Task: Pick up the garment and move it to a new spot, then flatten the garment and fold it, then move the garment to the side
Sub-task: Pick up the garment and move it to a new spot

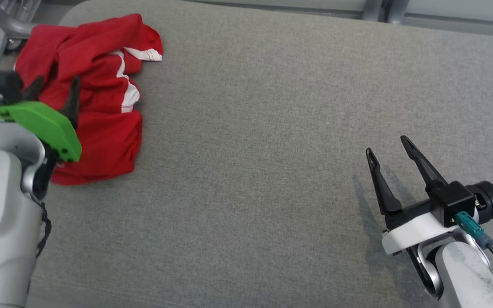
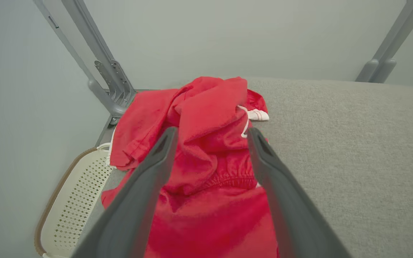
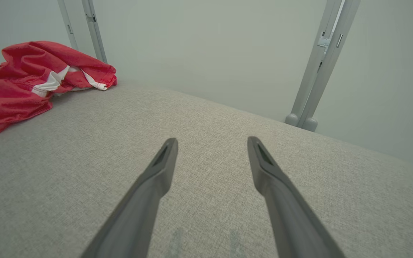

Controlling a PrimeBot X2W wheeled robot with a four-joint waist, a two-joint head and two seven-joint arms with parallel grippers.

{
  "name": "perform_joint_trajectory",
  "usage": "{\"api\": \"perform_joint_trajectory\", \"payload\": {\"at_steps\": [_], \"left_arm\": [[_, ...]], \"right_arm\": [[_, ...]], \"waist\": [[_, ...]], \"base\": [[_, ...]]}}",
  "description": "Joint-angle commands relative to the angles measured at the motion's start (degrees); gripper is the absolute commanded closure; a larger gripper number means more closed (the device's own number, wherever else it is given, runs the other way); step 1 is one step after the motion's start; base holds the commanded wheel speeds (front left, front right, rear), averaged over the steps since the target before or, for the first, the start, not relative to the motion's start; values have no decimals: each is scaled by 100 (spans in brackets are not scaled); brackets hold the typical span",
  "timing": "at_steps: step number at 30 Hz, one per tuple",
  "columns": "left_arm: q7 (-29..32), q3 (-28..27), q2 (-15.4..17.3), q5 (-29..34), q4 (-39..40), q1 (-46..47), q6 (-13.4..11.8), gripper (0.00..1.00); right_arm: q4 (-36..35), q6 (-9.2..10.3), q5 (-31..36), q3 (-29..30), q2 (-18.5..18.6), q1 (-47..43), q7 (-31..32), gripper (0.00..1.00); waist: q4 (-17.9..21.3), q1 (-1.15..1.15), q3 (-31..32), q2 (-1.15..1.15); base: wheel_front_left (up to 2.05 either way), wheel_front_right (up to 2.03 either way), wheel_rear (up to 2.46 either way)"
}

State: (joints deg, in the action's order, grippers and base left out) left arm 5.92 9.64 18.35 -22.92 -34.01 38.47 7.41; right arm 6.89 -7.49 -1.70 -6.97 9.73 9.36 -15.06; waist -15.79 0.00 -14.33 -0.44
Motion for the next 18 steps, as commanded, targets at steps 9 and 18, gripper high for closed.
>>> {"api": "perform_joint_trajectory", "payload": {"at_steps": [9, 18], "left_arm": [[1076, 766, 776, -758, -868, 1562, 4, 0], [1425, 1099, 1161, -861, -1752, 2099, 4, 100]], "right_arm": [[-98, -1, 65, -79, 84, 437, -18, 0], [-258, -1, 77, -66, 0, 591, -18, 0]], "waist": [[828, 0, -1421, 44], [1244, 0, -1877, 44]], "base": [[0, 0, 0], [0, 0, 0]]}}
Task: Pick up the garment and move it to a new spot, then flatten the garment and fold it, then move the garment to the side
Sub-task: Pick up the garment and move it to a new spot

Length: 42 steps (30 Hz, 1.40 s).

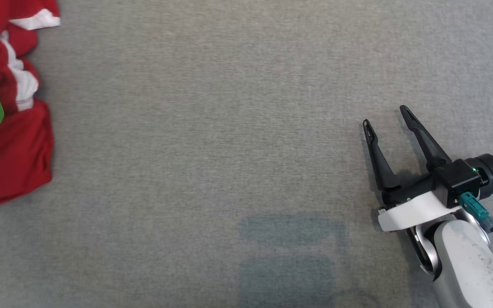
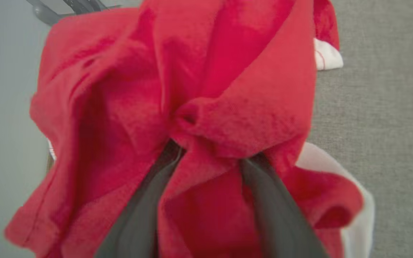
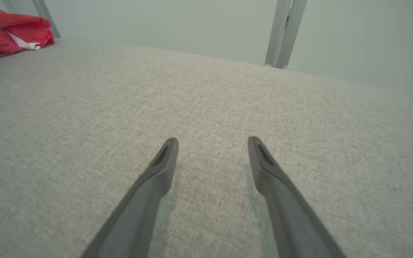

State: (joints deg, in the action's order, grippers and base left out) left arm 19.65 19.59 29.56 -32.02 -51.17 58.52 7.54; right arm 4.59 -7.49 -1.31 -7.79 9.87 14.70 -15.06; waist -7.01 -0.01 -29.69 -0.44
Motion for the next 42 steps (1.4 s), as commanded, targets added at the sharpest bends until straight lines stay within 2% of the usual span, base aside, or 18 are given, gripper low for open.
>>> {"api": "perform_joint_trajectory", "payload": {"at_steps": [1, 4, 9, 18, 25, 31, 35, 39, 42], "left_arm": [[51, 104, 41, 49, -36, 94, -9, 100], [-16, 215, 131, -33, -202, 150, -9, 100], [-105, 328, 101, -191, -295, 406, -8, 100], [166, 673, 442, -646, 220, 764, -9, 100], [423, 950, 798, -1143, 1123, 832, -9, 100], [679, 1142, 880, -1781, 2298, 476, -9, 100], [659, 1056, 831, -2206, 3186, 12, -35, 100], [550, 1122, 683, -2398, 4072, -709, -317, 100], [468, 1328, 446, -2396, 4689, -1243, -556, 100]], "right_arm": [[-28, -1, 38, 16, -14, 57, -18, 0], [-2, -1, 28, 48, -64, 60, -18, 0], [60, -1, 32, 140, -92, 24, -18, 0], [173, -1, -66, 123, -211, -27, -18, 0], [270, -1, -171, 151, -370, -240, -17, 0], [288, -1, -249, 213, -501, -439, -17, 0], [253, -1, -282, 306, -574, -565, -17, 0], [190, -1, -371, 433, -639, -667, -17, 0], [137, -1, -397, 489, -660, -734, -18, 0]], "waist": [[366, 1, -341, 44], [397, 1, -331, 44], [298, 1, -186, 44], [89, 1, 328, 44], [105, 1, 886, 44], [314, 1, 1256, 44], [546, 1, 1463, 44], [827, 1, 1633, 44], [1054, 1, 1724, 44]], "base": [[0, 0, 0], [0, 0, 0], [0, 0, 0], [0, 0, 0], [0, 0, 0], [0, 0, 0], [0, 0, 0], [0, 0, 0], [0, 0, 0]]}}
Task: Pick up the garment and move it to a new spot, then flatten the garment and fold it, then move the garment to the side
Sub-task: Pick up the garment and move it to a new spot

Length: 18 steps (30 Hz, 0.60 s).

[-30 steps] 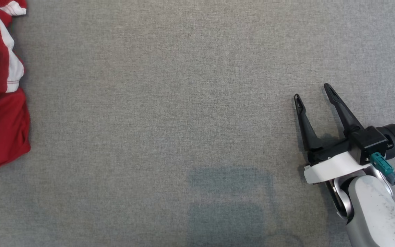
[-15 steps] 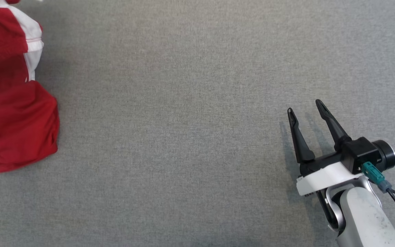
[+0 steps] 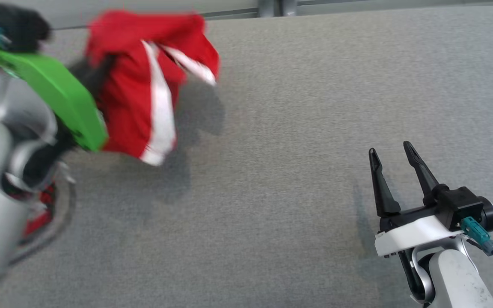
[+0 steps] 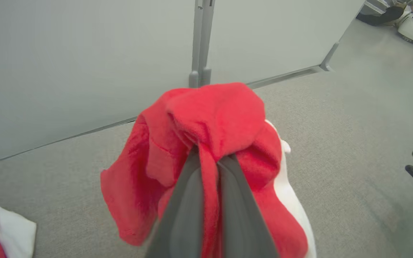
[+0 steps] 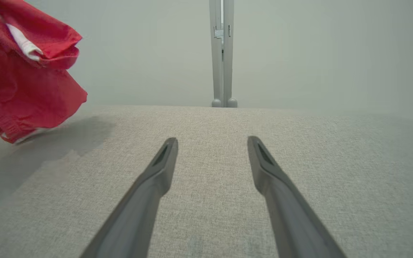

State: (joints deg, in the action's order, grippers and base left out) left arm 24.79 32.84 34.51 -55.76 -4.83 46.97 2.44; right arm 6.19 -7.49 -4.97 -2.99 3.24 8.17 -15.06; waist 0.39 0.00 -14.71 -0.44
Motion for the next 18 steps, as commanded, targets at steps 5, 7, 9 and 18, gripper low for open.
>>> {"api": "perform_joint_trajectory", "payload": {"at_steps": [5, 7, 9, 18], "left_arm": [[-118, 513, -520, 108, 615, -642, -213, 100], [-125, 778, -727, 197, 762, -778, -244, 100], [-109, 1004, -919, 283, 778, -894, -257, 100], [40, 1607, -1442, 373, 180, -1036, -229, 100]], "right_arm": [[-31, -1, -43, 33, -14, -155, -18, 0], [-39, -1, -50, 14, -22, -163, -18, 0], [-35, -1, -46, -20, -25, -169, -18, 0], [-58, -1, -251, 10, -32, -297, -17, 0]], "waist": [[623, 0, 325, 44], [791, 0, 333, 44], [974, 0, 349, 44], [1555, 0, 307, 44]], "base": [[0, 0, 0], [0, 0, 0], [0, 0, 0], [0, 0, 0]]}}
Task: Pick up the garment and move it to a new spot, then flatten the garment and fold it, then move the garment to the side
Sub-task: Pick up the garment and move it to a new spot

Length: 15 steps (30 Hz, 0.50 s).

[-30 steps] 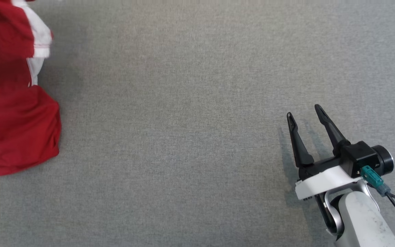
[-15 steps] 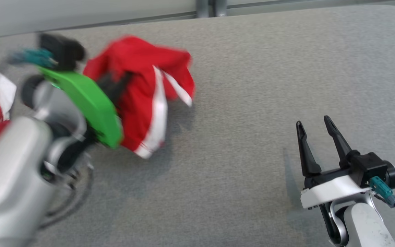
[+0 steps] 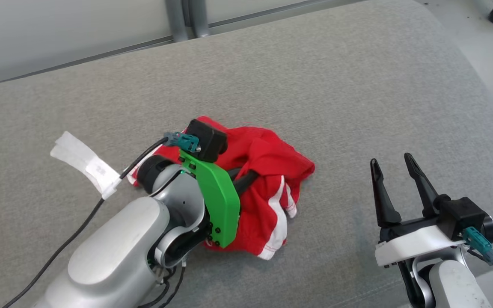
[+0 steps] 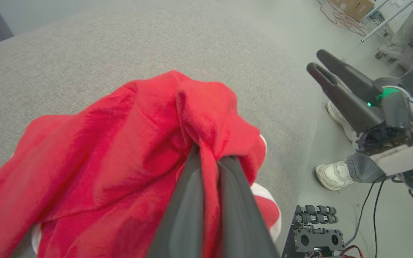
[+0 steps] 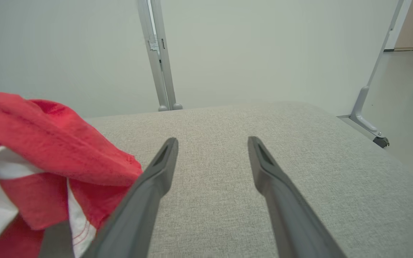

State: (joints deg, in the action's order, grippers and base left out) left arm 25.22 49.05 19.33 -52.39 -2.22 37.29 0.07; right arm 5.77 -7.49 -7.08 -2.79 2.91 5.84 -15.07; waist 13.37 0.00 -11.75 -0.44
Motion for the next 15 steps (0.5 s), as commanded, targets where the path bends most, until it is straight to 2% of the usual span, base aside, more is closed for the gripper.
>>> {"api": "perform_joint_trajectory", "payload": {"at_steps": [1, 4, 5, 6, 7, 8, 12, 15], "left_arm": [[2, 12, 97, 84, -245, -85, -6, 100], [-102, 99, 160, 228, -809, -153, -36, 100], [-159, 111, 181, 284, -997, -175, -40, 90], [-249, 101, 192, 329, -1155, -183, -53, 68], [-326, 104, 197, 377, -1320, -191, -49, 42], [-402, 111, 184, 402, -1460, -215, -35, 0], [-727, 52, 53, 347, -1782, -349, -15, 0], [-1051, -41, 50, 338, -1677, -520, -86, 0]], "right_arm": [[-13, -1, -53, -27, 0, -77, -17, 0], [4, -1, -84, -49, 1, -92, -17, 0], [7, -1, -90, -56, 1, -101, -16, 0], [7, -1, -96, -50, 2, -115, -16, 0], [8, -1, -94, -34, 2, -136, -17, 0], [12, -1, -85, -18, 2, -174, -17, 0], [50, -1, 22, -2, 2, -270, -17, 0], [34, -1, 61, 40, 3, -318, -17, 0]], "waist": [[301, 0, -3, 44], [389, 0, -12, 44], [404, 0, -7, 44], [409, 0, 0, 44], [401, 0, 17, 44], [384, 0, 38, 44], [267, 0, 165, 44], [161, 0, 239, 44]], "base": [[0, 0, 0], [0, 0, 0], [0, 0, 0], [0, 0, 0], [0, 0, 0], [0, 0, 0], [0, 0, 0], [0, 0, 0]]}}
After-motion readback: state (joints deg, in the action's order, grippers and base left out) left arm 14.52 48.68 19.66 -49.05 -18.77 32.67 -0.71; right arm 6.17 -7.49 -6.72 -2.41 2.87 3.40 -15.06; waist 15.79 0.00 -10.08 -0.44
